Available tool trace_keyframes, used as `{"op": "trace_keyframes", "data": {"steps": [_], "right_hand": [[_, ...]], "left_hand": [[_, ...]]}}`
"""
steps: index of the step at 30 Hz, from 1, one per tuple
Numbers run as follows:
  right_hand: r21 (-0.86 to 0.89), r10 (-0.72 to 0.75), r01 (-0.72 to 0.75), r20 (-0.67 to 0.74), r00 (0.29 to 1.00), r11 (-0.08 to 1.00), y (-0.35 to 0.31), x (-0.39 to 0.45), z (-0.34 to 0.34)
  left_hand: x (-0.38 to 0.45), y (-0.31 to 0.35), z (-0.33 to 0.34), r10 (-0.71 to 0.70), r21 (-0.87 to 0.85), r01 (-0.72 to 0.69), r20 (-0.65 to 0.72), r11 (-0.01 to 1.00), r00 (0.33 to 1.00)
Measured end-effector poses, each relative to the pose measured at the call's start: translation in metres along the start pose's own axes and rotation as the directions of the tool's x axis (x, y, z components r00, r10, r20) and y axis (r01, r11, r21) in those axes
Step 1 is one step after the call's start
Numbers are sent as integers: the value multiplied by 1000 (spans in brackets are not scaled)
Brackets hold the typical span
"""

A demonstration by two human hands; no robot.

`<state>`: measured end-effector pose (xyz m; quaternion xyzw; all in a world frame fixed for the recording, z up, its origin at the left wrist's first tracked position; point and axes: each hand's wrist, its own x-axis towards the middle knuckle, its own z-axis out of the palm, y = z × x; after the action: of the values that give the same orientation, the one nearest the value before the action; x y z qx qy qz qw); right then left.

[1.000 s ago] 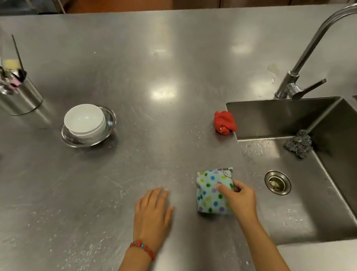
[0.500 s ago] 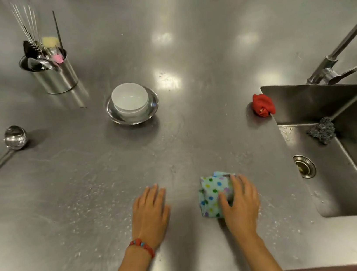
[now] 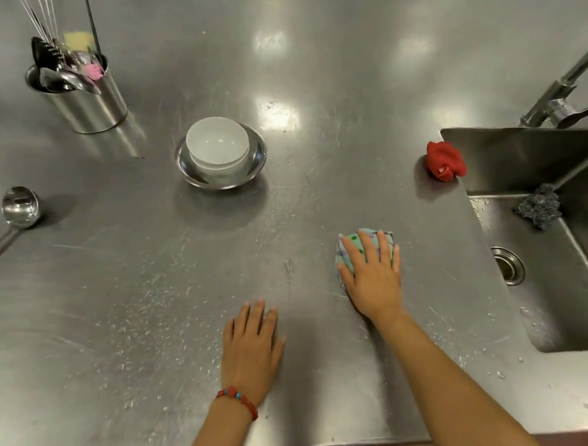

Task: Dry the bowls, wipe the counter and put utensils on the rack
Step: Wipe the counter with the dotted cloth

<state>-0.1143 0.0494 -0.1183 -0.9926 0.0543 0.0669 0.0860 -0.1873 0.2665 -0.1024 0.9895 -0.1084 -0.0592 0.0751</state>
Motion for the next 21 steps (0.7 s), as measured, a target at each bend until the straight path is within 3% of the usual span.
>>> {"op": "trace_keyframes", "data": {"steps": [6,9,16,21], "right_hand": [[27,-74,75,-53,996,997,10,-72,13],[16,-94,94,-14,995,995,20,-88,13],[37,12,-10,-60,998,999,55,31,-17],[17,-44,44,-2,999,999,68,72,-28]], "left_hand": [[20,21,-3,15,-68,-20,-74,997,997],[38,33,-1,-11,-133,12,5,991,1000],[72,51,3,34,-82,-35,-2,996,999],[78,53,7,14,-53,-14,-3,998,1000]]}}
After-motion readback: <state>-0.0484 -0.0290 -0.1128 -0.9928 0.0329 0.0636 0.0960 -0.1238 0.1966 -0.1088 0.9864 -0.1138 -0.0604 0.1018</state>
